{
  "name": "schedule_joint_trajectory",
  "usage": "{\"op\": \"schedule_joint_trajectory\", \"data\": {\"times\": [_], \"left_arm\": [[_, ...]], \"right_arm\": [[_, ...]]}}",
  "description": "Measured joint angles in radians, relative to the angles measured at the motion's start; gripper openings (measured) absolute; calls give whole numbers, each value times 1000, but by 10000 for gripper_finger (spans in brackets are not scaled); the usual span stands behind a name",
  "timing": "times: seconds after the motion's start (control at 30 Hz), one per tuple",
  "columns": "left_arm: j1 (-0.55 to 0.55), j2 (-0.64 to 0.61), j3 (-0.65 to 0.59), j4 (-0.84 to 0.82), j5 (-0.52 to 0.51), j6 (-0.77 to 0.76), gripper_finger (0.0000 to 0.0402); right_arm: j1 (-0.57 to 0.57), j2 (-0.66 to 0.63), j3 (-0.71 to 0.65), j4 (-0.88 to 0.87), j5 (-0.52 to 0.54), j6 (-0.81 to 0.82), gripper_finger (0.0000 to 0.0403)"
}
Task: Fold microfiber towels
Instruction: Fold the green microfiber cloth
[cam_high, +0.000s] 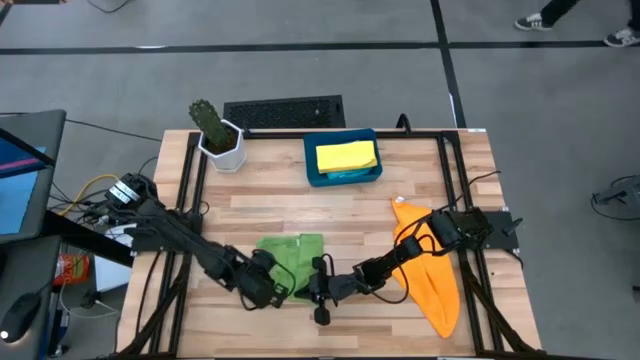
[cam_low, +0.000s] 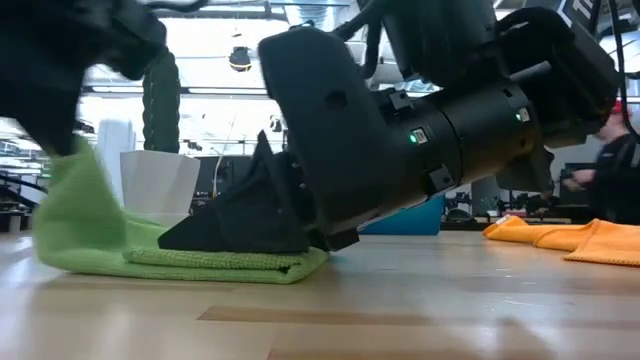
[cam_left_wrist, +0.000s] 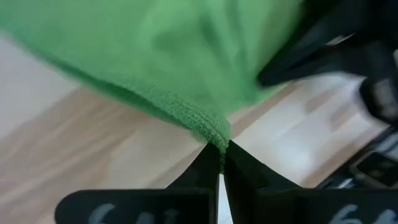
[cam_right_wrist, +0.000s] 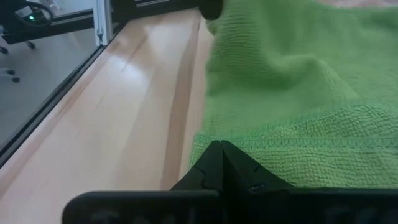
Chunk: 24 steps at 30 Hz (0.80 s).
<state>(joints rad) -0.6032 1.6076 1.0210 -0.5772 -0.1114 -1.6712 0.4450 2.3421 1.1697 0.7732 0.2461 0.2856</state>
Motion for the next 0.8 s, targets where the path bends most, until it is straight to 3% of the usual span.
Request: {"op": "schedule_joint_trajectory", "data": {"times": [0.27,0.43,0.63,0.8], "left_arm": [[93,-15,30,64,57,165,0],[114,-6,43,76,88,226,0],[141,41,45,196,86,295,0],[168,111,47,334,165,344,0]], "right_arm": [[-2,-61,16,-137,-21,28,17],[-4,-186,-19,-272,53,12,25],[7,-209,-86,-272,64,43,18],[22,-208,-113,-277,67,63,15]]}}
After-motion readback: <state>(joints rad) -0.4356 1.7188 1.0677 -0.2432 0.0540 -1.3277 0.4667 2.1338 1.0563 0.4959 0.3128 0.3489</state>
